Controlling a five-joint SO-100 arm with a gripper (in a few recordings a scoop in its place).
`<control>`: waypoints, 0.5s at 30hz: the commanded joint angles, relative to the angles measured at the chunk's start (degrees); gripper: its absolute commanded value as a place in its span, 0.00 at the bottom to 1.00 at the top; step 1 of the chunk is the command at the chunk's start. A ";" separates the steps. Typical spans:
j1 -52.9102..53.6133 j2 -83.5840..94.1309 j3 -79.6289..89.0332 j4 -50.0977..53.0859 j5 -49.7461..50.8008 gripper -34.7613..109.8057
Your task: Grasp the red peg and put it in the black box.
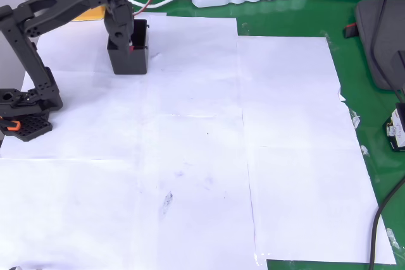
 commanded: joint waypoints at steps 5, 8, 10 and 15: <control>-6.50 0.00 4.22 -1.23 0.26 0.24; -8.35 0.44 3.78 -2.46 1.32 0.24; -9.49 0.44 1.76 -5.27 1.58 0.24; -10.55 0.18 0.62 -8.88 2.11 0.24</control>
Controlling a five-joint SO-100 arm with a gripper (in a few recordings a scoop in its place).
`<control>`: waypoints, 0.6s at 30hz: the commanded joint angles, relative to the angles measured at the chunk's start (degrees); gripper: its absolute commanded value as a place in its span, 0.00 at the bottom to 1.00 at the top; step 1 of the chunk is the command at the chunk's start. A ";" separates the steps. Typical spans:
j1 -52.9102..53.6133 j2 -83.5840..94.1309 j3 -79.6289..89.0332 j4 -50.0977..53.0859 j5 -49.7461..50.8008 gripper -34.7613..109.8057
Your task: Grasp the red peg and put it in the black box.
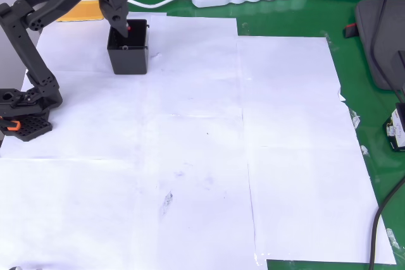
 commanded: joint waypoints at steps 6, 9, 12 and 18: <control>-0.53 -0.88 0.79 -3.87 1.93 0.28; 0.00 -0.88 0.79 -4.13 2.90 0.38; 0.26 -0.88 0.18 -3.69 1.93 0.50; 0.70 -1.23 0.00 -3.52 2.29 0.51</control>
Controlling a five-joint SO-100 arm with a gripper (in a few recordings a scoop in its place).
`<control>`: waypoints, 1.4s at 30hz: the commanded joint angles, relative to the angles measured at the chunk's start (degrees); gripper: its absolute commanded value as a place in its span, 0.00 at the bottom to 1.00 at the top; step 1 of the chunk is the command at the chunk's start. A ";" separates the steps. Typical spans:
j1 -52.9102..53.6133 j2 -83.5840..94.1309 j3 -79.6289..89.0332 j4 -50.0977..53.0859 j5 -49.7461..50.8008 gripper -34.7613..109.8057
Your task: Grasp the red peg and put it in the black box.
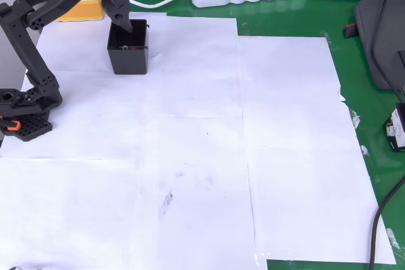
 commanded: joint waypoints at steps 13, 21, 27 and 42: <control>6.15 -9.32 4.22 7.91 1.32 0.51; 13.71 -14.94 11.43 14.06 0.00 0.51; 21.71 -19.51 11.51 13.45 -3.25 0.51; 37.97 -29.18 -18.72 -3.43 -6.06 0.24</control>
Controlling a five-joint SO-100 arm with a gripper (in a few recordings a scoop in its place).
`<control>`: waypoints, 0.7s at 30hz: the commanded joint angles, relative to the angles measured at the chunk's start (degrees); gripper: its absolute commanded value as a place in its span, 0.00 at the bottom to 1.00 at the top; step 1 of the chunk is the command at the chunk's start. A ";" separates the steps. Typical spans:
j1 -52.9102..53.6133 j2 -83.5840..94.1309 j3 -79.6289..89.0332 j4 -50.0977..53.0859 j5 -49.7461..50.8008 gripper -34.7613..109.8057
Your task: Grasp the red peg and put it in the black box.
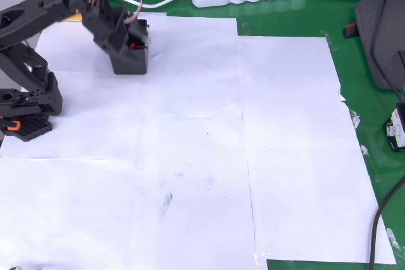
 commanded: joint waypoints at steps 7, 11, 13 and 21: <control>4.48 -22.32 -27.86 -0.44 -10.28 0.24; 7.12 -34.19 -40.61 2.11 -15.03 0.24; 7.91 -38.76 -45.70 2.99 -16.96 0.24; 8.96 -51.94 -66.71 -4.66 -19.42 0.24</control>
